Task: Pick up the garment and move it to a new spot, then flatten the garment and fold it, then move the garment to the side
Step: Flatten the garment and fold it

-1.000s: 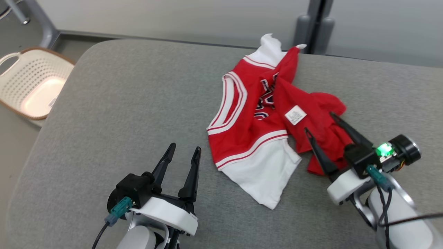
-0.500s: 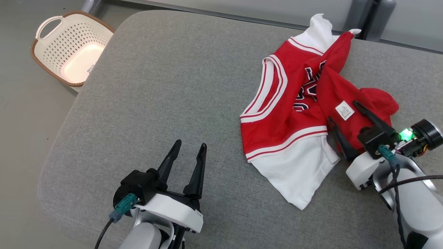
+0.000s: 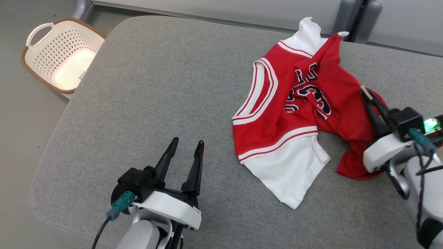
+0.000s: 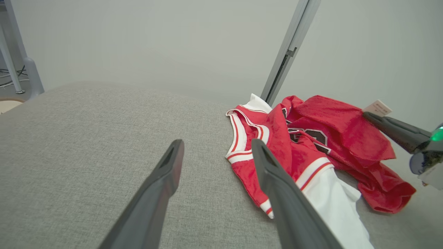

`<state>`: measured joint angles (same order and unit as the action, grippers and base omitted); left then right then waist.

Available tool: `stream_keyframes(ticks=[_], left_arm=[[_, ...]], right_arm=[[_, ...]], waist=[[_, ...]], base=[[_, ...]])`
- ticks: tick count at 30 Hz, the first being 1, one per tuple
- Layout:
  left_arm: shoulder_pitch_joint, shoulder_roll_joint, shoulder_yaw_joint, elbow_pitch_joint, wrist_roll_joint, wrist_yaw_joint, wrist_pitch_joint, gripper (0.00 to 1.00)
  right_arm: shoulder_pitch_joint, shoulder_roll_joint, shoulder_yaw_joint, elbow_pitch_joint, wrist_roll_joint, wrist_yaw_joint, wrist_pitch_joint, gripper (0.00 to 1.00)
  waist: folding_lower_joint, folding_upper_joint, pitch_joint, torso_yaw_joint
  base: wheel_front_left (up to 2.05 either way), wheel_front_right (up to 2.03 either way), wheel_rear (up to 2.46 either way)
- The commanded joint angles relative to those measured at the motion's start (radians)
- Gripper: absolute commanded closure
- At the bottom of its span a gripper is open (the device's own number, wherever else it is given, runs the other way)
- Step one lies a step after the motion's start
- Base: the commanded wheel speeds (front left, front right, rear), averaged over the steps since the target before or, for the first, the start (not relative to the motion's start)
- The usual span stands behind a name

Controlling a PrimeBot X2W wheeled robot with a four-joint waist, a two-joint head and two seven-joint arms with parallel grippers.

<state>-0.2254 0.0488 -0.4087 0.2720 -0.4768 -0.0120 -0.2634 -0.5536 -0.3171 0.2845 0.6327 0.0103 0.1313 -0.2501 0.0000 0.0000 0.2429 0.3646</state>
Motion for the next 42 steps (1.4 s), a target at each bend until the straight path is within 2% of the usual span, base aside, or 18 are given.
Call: stream_keyframes(ticks=[1,3,4,7,12,17,22,25,26,27,34,42], left_arm=[[-0.013,0.004,0.002,-0.006,0.001,0.003,-0.001,0.0],[-0.017,0.004,-0.002,-0.01,0.001,0.001,-0.001,0.0],[-0.017,0.004,-0.002,-0.01,0.001,0.001,-0.001,0.0],[-0.029,0.004,-0.012,-0.016,-0.006,-0.002,-0.001,0.0],[-0.051,0.004,-0.045,-0.023,-0.019,-0.002,-0.001,0.0],[-0.07,0.004,-0.079,-0.027,-0.041,0.003,-0.001,0.0],[-0.074,0.003,-0.092,-0.035,-0.051,0.009,-0.001,0.0],[-0.077,0.004,-0.096,-0.041,-0.053,0.013,-0.001,0.0],[-0.078,0.003,-0.095,-0.044,-0.054,0.014,-0.001,0.0],[-0.078,0.004,-0.093,-0.046,-0.055,0.015,-0.001,0.0],[-0.093,0.003,-0.075,-0.035,-0.033,0.016,-0.001,0.0],[-0.095,0.004,-0.018,-0.023,0.001,0.006,-0.001,0.0]], right_arm=[[-0.036,-0.042,-0.013,-0.012,0.009,-0.001,0.007,1.0],[-0.072,-0.086,-0.005,-0.021,0.004,-0.001,0.026,1.0],[-0.072,-0.086,-0.005,-0.021,0.004,-0.001,0.026,1.0],[-0.149,-0.176,0.031,-0.017,0.003,-0.001,0.058,1.0],[-0.33,-0.336,0.17,0.008,-0.007,-0.001,0.115,1.0],[-0.524,-0.461,0.321,0.058,-0.021,-0.001,0.148,1.0],[-0.679,-0.513,0.429,0.121,-0.037,-0.002,0.161,1.0],[-0.755,-0.506,0.418,0.168,-0.019,-0.002,0.154,1.0],[-0.766,-0.494,0.403,0.191,-0.007,-0.002,0.148,0.71],[-0.759,-0.472,0.395,0.214,0.008,-0.002,0.148,0.0],[-0.703,-0.368,0.378,0.322,0.046,-0.002,0.083,0.0],[-0.584,-0.25,0.28,0.364,0.14,-0.002,-0.005,0.0]], waist=[[0.0,0.0,0.003,-0.01],[0.0,0.0,0.012,-0.016],[0.0,0.0,0.012,-0.016],[0.0,0.0,0.033,-0.015],[0.0,0.0,0.077,0.009],[0.0,0.0,0.107,0.057],[0.0,0.0,0.129,0.091],[0.0,0.0,0.143,0.101],[0.0,0.0,0.147,0.102],[0.0,0.0,0.151,0.101],[0.0,0.0,0.149,0.055],[0.0,0.0,0.081,-0.043]], base=[[0.0,0.0,0.0],[0.0,0.0,0.0],[0.0,0.0,0.0],[0.0,0.0,0.0],[0.0,0.0,0.0],[0.0,0.0,0.0],[0.0,0.0,0.0],[0.0,0.0,0.0],[0.0,0.0,0.0],[0.0,0.0,0.0],[0.0,0.0,0.0],[0.0,0.0,0.0]])
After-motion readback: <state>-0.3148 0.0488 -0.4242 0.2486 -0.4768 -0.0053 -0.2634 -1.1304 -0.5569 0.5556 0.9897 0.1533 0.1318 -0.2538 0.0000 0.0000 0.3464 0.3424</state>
